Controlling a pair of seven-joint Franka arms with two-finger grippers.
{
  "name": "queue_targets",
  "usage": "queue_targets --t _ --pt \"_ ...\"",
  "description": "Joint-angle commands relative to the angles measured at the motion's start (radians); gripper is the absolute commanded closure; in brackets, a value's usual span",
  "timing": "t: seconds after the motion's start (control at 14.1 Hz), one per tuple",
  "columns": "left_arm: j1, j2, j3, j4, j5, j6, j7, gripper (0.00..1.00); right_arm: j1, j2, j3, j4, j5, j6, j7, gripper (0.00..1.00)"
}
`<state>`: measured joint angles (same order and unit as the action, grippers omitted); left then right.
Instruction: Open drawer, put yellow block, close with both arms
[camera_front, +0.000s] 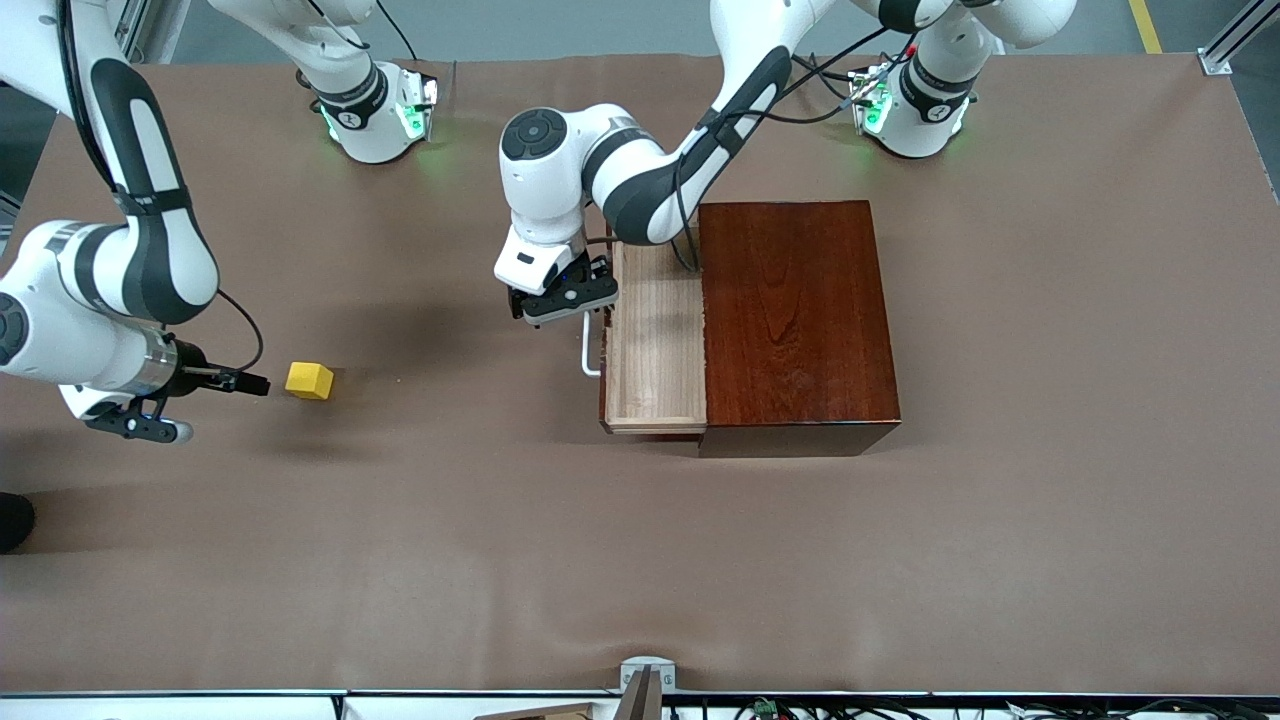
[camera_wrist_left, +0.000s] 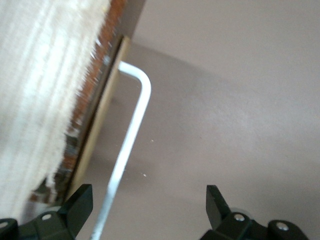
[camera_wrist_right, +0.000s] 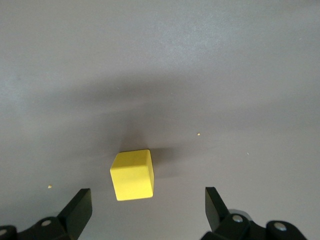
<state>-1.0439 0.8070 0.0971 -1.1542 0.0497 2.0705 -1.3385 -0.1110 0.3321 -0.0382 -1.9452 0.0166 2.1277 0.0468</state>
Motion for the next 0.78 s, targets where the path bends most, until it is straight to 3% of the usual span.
queue_targets --t 0.0,0.35,0.71 --pt "0.007 -0.089 0.012 0.011 0.044 -0.123 -0.004 0.0 -0.026 -0.001 0.014 -0.035 -0.01 0.043 0.012 0.0" --pt "0.099 -0.29 0.059 -0.016 0.101 -0.337 0.088 0.0 0.01 0.048 0.015 -0.058 -0.004 0.112 0.015 0.0" --pt "0.321 -0.405 0.056 -0.016 0.09 -0.484 0.6 0.0 -0.001 0.045 0.018 -0.156 0.002 0.216 0.001 0.0"
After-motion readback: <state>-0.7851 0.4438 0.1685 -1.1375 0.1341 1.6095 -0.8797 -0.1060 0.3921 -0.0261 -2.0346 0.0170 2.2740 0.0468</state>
